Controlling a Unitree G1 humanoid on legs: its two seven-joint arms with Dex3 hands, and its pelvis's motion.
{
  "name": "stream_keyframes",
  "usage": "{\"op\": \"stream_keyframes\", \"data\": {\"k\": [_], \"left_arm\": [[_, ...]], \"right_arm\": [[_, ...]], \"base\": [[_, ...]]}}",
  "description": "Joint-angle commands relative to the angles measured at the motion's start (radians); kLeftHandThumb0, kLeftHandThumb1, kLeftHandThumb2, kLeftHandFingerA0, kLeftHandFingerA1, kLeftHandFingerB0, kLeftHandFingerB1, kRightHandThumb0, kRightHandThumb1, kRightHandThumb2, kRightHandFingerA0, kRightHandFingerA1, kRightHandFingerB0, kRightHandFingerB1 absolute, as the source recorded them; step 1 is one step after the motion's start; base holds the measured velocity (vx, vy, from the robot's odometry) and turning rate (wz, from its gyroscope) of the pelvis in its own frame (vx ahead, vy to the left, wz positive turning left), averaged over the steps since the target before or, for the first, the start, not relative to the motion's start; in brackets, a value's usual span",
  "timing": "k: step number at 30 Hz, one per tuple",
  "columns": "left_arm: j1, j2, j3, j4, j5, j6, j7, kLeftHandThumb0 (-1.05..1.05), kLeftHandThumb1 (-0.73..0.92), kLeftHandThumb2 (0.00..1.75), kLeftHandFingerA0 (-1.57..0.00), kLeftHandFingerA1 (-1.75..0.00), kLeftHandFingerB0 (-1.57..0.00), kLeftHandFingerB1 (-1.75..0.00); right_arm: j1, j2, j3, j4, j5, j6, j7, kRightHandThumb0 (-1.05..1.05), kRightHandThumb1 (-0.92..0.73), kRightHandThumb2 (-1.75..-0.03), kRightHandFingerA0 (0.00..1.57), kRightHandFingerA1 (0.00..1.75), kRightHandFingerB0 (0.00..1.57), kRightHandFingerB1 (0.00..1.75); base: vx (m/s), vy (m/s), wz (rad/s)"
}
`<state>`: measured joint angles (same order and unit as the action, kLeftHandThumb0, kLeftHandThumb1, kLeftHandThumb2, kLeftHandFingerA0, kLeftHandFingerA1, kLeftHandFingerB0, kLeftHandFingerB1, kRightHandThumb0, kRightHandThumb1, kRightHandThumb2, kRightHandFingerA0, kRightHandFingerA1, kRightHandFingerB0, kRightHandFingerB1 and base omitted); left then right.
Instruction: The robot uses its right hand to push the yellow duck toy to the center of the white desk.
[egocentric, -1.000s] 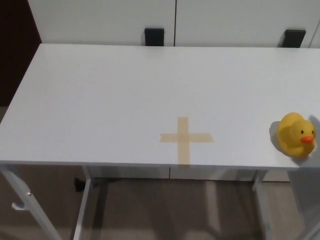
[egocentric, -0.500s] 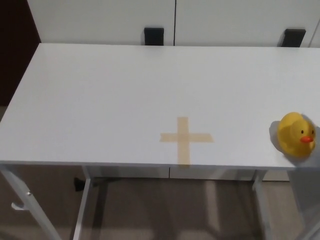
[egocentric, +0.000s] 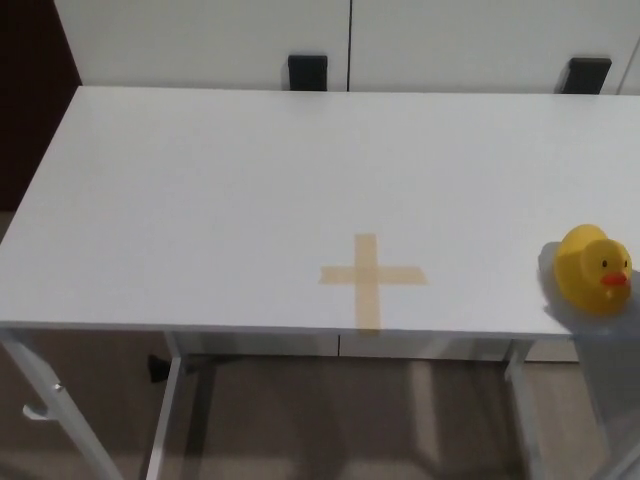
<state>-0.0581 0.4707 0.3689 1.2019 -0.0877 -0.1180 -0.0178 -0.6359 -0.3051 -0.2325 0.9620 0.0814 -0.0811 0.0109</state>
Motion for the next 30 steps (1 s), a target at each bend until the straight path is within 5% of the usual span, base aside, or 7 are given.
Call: {"op": "stream_keyframes", "data": {"k": [1, 30], "left_arm": [[0.009, 0.005, -0.007, 0.012, 0.002, -0.068, 0.006, -0.06, 0.56, 0.92, -0.89, -0.86, -0.85, -0.87], [0.011, -0.012, -0.026, 0.013, 0.000, -0.065, 0.016, -0.09, 0.58, 0.85, -0.93, -0.88, -0.87, -0.88]], "right_arm": [[0.009, 0.044, -0.015, -0.008, 0.027, -0.008, -0.005, -0.88, -0.89, -0.86, 0.35, 0.47, 0.20, 0.39], [0.016, 0.256, -0.022, 0.000, 0.046, -0.039, -0.093, -0.86, -0.92, -0.80, 0.45, 0.45, 0.36, 0.39]], "base": [[0.00, 0.000, 0.00], [0.00, 0.000, 0.00]]}}
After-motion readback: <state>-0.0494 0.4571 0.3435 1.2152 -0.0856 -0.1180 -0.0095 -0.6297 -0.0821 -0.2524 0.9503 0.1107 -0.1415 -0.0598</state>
